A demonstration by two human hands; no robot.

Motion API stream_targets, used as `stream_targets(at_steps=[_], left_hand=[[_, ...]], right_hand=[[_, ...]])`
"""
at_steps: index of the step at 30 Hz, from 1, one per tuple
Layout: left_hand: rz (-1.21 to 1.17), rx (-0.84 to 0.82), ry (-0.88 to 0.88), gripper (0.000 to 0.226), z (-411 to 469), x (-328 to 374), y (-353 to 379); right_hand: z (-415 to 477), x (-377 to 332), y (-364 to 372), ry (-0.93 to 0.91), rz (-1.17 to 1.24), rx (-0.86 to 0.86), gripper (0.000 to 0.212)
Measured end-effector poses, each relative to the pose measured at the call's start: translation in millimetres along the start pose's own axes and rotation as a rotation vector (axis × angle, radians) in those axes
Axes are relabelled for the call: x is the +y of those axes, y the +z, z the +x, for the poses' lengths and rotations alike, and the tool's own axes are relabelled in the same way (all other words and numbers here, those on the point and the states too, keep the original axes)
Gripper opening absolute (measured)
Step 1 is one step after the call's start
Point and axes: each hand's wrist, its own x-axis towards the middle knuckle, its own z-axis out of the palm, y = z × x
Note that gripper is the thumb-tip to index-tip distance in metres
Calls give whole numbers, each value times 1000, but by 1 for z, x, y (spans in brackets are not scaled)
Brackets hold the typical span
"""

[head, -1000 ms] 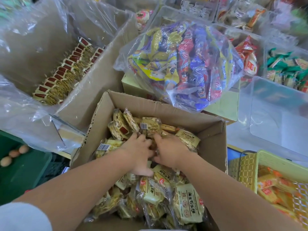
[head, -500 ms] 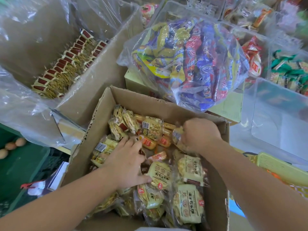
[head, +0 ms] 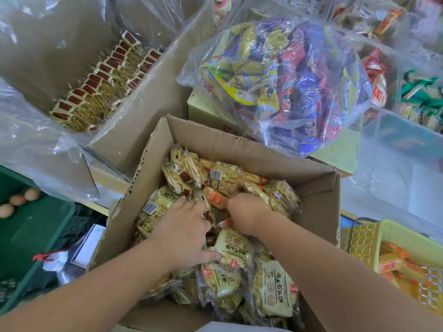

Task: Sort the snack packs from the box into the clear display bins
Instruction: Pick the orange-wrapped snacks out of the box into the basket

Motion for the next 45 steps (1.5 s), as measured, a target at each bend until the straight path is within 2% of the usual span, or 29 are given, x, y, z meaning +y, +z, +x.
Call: stream_targets(at_steps=[3, 4, 11, 17, 22, 26, 33, 38, 42, 45], left_hand=[[-11, 24, 4, 93, -2, -2, 5], [-18, 28, 8, 93, -3, -3, 6], [-76, 17, -7, 88, -4, -2, 7], [-97, 15, -18, 85, -3, -2, 8], [-134, 33, -6, 85, -4, -4, 12], [-171, 65, 4, 83, -3, -4, 14], [-170, 95, 21, 85, -2, -7, 19], [-185, 73, 33, 91, 1, -10, 17], [-276, 34, 34, 102, 11, -12, 2], [-358, 127, 34, 106, 23, -15, -17]], right_hand=[[11, 12, 12, 20, 97, 61, 88], [13, 13, 16, 12, 115, 67, 98], [22, 7, 51, -67, 51, -7, 117], [23, 7, 47, -109, 6, 128, 96], [19, 15, 43, -112, 105, 85, 81], [16, 17, 43, -149, 32, -14, 71], [7, 16, 31, -135, 71, 20, 49], [-25, 22, 14, -56, 101, 64, 41], [-62, 27, 3, 56, 106, 179, 38], [-88, 37, -3, 85, 171, 247, 43]])
